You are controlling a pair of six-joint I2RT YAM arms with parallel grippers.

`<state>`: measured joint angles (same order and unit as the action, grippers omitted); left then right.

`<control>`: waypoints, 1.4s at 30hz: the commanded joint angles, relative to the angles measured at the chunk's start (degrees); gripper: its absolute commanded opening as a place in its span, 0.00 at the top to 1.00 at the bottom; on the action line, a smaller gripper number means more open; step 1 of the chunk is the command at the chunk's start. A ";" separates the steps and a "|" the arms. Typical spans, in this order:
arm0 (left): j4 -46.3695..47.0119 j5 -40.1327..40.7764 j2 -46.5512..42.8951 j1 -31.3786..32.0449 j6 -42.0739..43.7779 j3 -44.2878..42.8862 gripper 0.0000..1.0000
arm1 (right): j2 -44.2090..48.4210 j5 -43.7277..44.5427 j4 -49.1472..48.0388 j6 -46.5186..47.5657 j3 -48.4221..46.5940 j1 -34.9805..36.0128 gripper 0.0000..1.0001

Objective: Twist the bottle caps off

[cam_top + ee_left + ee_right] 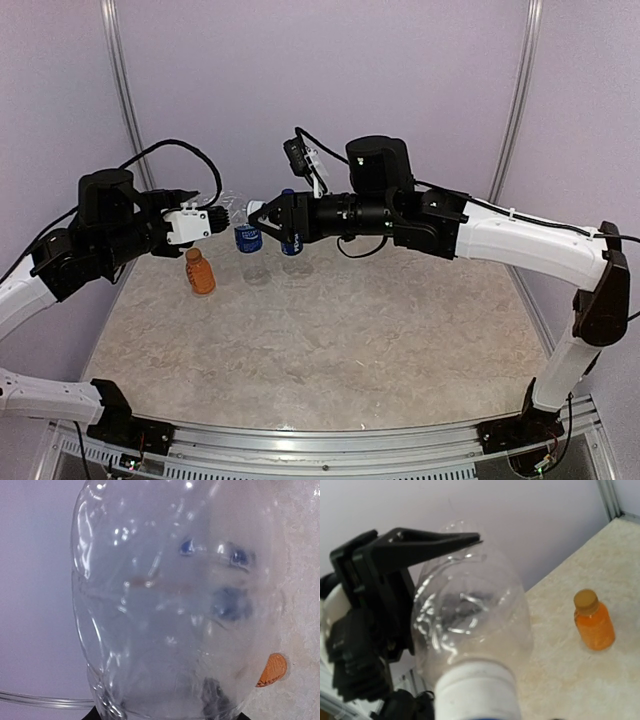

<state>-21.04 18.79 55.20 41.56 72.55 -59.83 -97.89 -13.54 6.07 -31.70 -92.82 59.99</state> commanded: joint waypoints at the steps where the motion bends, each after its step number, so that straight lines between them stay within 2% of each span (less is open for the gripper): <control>1: 1.14 0.18 -1.01 0.45 0.94 0.47 0.60 | -0.99 -2.47 -3.17 -1.04 -1.24 -0.11 0.57; 10: 1.80 -0.88 -1.21 0.58 2.17 1.57 0.60 | -1.52 -4.48 -5.88 -2.04 0.11 -1.05 0.58; 11: 1.79 -0.94 -1.28 0.68 2.23 1.71 0.60 | -1.59 -4.52 -5.89 -2.17 0.19 -1.12 0.61; 14: 1.75 -1.01 -1.24 0.80 1.94 1.82 0.60 | -2.10 -5.02 -5.89 -2.24 -0.06 -1.36 0.77; 16: 1.65 -1.11 -1.28 0.88 1.87 1.99 0.60 | -2.37 -5.31 -5.89 -2.07 -0.34 -1.45 0.97; 17: 1.61 -1.12 -1.32 0.89 1.77 2.08 0.60 | -2.54 -5.21 -5.67 -1.86 -0.49 -1.43 1.00; 21: -3.20 -3.08 -1.56 0.98 -1.96 0.52 0.63 | -2.75 -5.50 -2.45 1.53 -1.01 -1.33 1.00; 24: -16.87 -8.97 -1.14 0.90 -12.44 -6.26 0.65 | -2.02 -3.99 1.99 13.95 -1.93 0.62 1.00; 26: -29.12 -17.82 -0.36 0.87 -19.85 -10.77 0.66 | -1.46 1.37 6.83 26.13 -3.05 3.86 1.00; 28: -37.30 -25.90 0.19 0.89 -23.53 -13.90 0.67 | -1.14 4.29 10.51 40.92 -3.05 8.10 1.00; 30: -42.15 -31.50 0.39 0.89 -25.70 -15.87 0.69 | -1.15 11.58 12.18 51.98 -2.04 11.66 1.00; 36: -50.37 -40.10 0.73 0.89 -27.15 -18.40 0.70 | -1.82 25.56 18.18 73.66 -3.57 17.42 1.00; 40: -52.09 -41.90 0.95 0.89 -27.79 -19.00 0.71 | -0.73 35.17 14.52 90.27 -0.64 21.93 1.00; 42: -52.06 -42.17 1.13 0.95 -27.91 -18.71 0.71 | -0.53 37.55 11.44 94.57 0.51 22.85 1.00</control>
<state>-75.26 -11.86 56.31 41.43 49.17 -76.03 -97.25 11.25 19.81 43.70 -95.29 81.03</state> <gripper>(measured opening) 0.435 0.259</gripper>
